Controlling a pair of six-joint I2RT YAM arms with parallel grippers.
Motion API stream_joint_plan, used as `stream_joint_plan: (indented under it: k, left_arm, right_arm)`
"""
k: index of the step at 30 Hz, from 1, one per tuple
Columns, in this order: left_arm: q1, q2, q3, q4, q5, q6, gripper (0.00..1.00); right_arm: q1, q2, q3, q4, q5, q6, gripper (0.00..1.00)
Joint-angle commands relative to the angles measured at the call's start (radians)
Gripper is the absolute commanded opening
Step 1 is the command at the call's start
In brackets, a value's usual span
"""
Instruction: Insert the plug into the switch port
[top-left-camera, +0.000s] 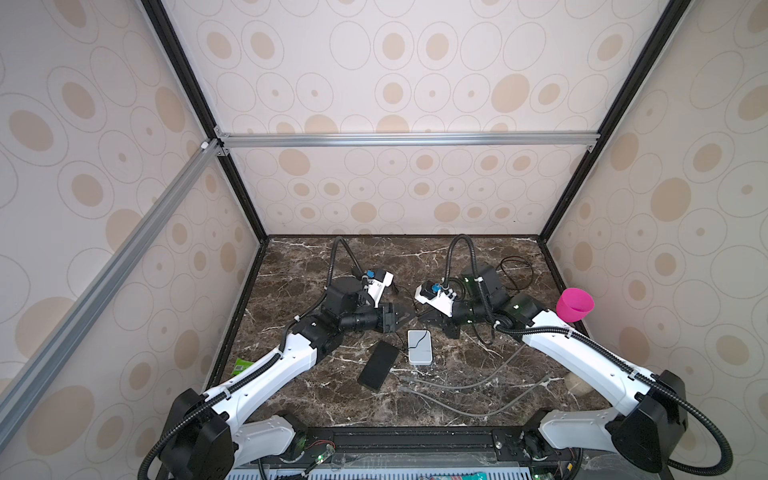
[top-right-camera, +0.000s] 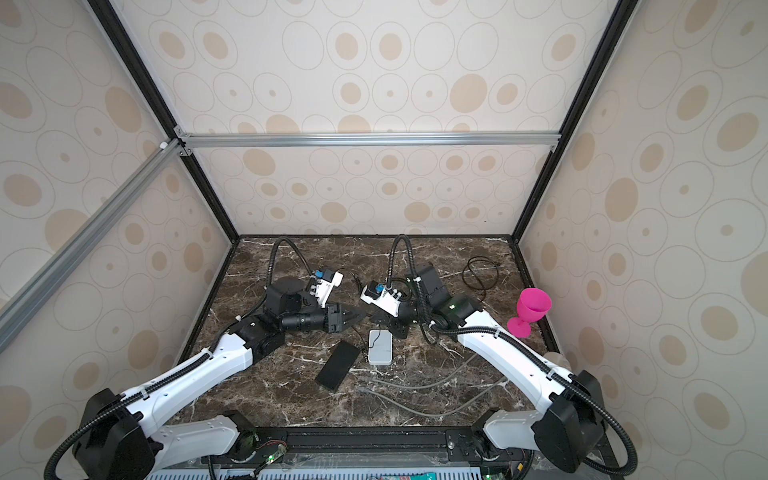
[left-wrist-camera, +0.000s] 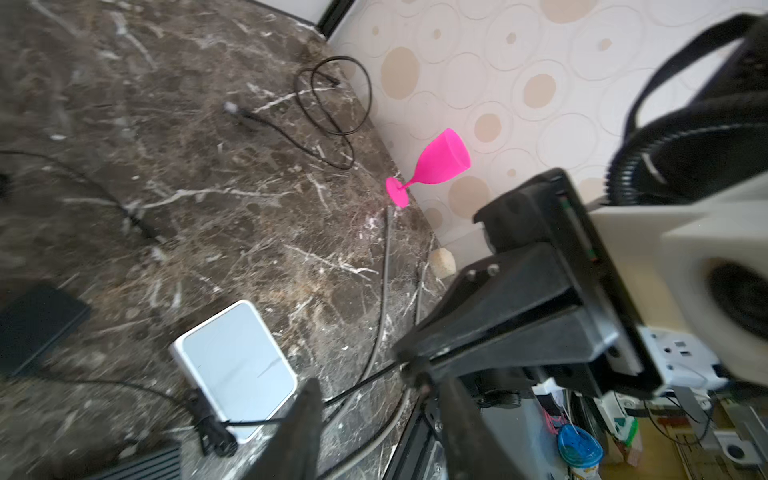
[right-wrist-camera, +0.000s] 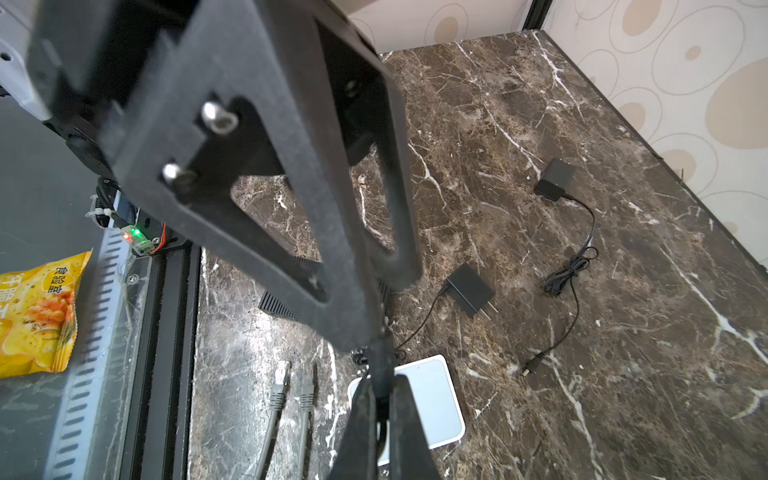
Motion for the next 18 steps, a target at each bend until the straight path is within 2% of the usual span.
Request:
stream_joint_plan:
  k: [1,7,9,12,15,18]
  left_arm:
    - [0.049,-0.063,0.0,-0.106,-0.083,0.041,0.98]
    - [0.078,-0.088,-0.045,-0.303,-0.293,0.071,0.98]
    - [0.064,-0.071,-0.066,-0.336,-0.302,0.066,0.98]
    - [-0.006,-0.019,-0.07,-0.399,-0.393,0.074,0.98]
    - [-0.081,0.105,-0.035,-0.468,-0.464,0.102,0.98]
    - [-0.172,0.226,0.031,-0.554,-0.594,0.134,0.98]
  right_arm:
    - [-0.001,-0.022,0.01,-0.019,0.03,-0.01,0.0]
    - [-0.002,-0.012,0.008,-0.037,0.135,0.007,0.0]
    - [-0.003,-0.018,-0.004,-0.034,0.165,0.021,0.0]
    - [-0.003,-0.041,-0.042,0.006,0.181,0.042,0.0]
    - [-0.002,-0.047,-0.06,0.016,0.197,0.048,0.0]
    - [-0.002,-0.045,-0.062,-0.001,0.189,0.054,0.0]
